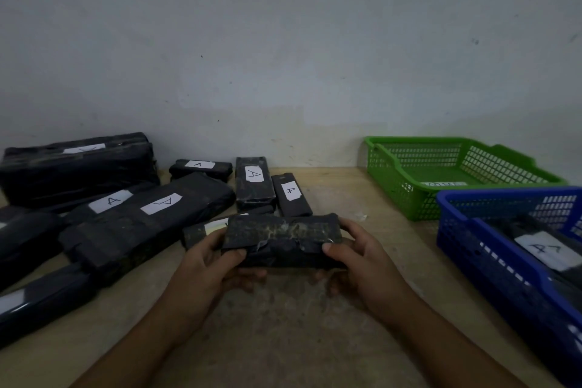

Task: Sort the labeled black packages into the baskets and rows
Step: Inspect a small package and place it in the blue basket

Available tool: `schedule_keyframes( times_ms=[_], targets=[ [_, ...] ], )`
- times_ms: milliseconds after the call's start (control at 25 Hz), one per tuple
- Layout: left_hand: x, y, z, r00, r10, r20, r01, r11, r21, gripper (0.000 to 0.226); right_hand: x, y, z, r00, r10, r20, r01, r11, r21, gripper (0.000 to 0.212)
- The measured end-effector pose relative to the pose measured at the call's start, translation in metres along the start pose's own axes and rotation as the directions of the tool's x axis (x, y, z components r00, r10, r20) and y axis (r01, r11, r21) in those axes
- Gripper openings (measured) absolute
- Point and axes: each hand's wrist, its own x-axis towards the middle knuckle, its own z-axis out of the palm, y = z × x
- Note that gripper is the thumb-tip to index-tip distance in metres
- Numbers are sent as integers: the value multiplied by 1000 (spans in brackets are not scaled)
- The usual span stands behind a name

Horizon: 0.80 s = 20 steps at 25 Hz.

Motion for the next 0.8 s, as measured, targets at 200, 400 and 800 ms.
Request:
schedule_keyframes(
  times_ms=[200,400,800],
  targets=[
    [-11,1,9,958,268,-99,-192,862,470,48,-5,-5,8,974,-207,-86,210,977,26,60],
    [-23,-1,19,898,438,45,-388,739,551,62,-15,1,17,861,-508,-13,443,764,-469,48],
    [-27,-2,27,937,322,135,-348,882,317,40,-17,7,21,814,-486,319,577,609,-545,47]
  ],
)
